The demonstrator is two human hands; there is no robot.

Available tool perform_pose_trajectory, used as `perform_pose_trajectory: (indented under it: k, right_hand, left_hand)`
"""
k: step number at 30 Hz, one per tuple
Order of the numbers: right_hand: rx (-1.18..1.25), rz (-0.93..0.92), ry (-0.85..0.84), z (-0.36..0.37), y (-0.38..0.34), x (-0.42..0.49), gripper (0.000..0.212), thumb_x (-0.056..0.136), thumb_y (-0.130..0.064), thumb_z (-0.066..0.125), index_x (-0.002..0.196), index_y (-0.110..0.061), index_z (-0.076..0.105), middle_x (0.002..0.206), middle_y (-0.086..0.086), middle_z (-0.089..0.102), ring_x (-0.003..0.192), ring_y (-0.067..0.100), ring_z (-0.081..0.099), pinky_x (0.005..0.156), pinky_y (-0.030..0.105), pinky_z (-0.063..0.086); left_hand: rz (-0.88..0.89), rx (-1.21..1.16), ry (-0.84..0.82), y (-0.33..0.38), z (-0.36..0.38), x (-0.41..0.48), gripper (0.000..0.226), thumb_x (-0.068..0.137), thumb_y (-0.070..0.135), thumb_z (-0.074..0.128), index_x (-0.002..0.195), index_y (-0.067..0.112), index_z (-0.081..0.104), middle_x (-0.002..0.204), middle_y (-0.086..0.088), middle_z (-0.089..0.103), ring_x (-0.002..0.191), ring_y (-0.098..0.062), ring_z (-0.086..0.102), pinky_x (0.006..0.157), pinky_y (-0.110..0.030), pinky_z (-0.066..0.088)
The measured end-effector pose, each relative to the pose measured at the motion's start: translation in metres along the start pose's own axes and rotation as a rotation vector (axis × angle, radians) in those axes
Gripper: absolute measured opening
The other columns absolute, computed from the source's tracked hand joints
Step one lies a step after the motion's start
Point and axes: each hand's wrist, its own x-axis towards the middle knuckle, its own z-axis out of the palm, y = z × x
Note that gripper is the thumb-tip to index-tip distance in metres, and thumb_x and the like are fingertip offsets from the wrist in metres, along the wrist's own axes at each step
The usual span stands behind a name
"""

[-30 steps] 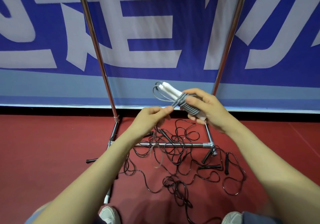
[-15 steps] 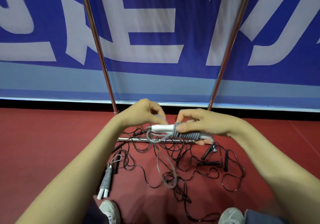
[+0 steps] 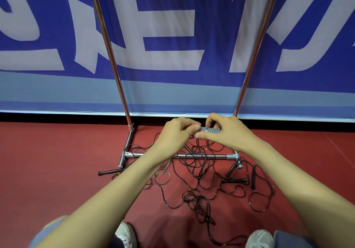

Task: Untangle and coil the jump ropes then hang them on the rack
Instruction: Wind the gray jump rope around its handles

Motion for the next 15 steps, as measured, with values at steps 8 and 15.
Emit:
perform_pose_trajectory:
  k: [8, 15]
  right_hand:
    - [-0.065, -0.024, 0.113, -0.004, -0.008, 0.004, 0.046, 0.081, -0.066, 0.050, 0.124, -0.048, 0.047, 0.072, -0.007, 0.061, 0.083, 0.021, 0.060, 0.082, 0.038, 0.048]
    - [0.064, -0.038, 0.172, -0.010, 0.001, 0.007, 0.040, 0.087, -0.056, 0.052, 0.127, -0.054, 0.049, 0.103, -0.017, 0.066, 0.096, 0.016, 0.061, 0.089, 0.040, 0.049]
  left_hand:
    - [0.138, 0.140, 0.149, 0.003, -0.003, 0.000, 0.024, 0.096, 0.017, 0.056, 0.117, 0.015, 0.069, 0.087, 0.008, 0.059, 0.067, 0.011, 0.050, 0.066, -0.002, 0.032]
    - [-0.253, -0.497, -0.056, 0.002, -0.002, 0.003, 0.028, 0.101, 0.028, 0.047, 0.099, 0.010, 0.068, 0.078, -0.006, 0.071, 0.054, -0.010, 0.042, 0.057, -0.026, 0.036]
